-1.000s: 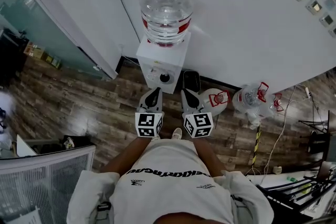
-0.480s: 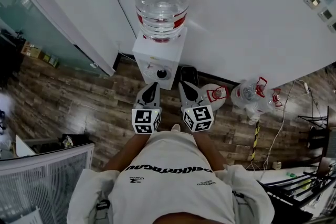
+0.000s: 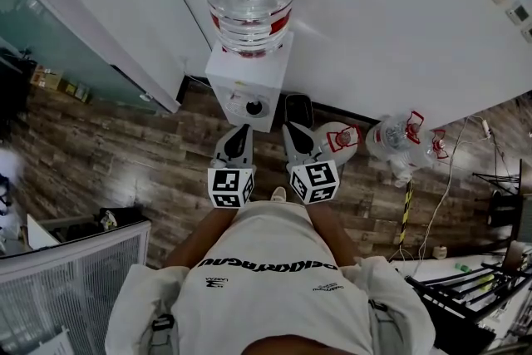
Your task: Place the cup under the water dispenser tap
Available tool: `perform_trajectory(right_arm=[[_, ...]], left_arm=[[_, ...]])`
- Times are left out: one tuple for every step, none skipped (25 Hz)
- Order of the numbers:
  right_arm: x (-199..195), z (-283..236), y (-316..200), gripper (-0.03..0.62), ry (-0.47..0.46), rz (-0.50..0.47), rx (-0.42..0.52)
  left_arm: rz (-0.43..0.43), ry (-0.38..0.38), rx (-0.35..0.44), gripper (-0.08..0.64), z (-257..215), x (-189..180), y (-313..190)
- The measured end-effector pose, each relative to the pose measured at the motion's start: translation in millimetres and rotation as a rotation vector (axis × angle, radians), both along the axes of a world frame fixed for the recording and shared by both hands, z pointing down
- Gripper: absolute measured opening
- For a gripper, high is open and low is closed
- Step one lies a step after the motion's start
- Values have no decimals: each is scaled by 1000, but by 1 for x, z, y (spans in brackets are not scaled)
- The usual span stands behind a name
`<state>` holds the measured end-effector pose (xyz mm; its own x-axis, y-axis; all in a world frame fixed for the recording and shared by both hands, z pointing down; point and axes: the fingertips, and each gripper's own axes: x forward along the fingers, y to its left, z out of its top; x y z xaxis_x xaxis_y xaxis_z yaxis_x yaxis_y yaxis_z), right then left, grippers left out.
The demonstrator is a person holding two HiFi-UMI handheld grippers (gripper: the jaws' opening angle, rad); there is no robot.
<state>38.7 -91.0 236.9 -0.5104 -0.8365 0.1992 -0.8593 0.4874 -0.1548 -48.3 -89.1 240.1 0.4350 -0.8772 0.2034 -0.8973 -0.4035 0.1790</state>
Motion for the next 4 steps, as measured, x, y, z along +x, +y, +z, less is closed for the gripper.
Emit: perform_trajectory(right_arm=[[0,1,-1,-2,1,0,-1],[0,2,-1,-2,2,0,-2],[0,4,-2,-2,3,0,-3],[0,5,-2,-2,4,1,-4]], left_arm=[[0,1,-2,-3,1,0,0],[1,2,-2,-3,2,0,-1],[2,3,-2,-2,2,0,-1],[3,4,-2,-3,3,1,-2]])
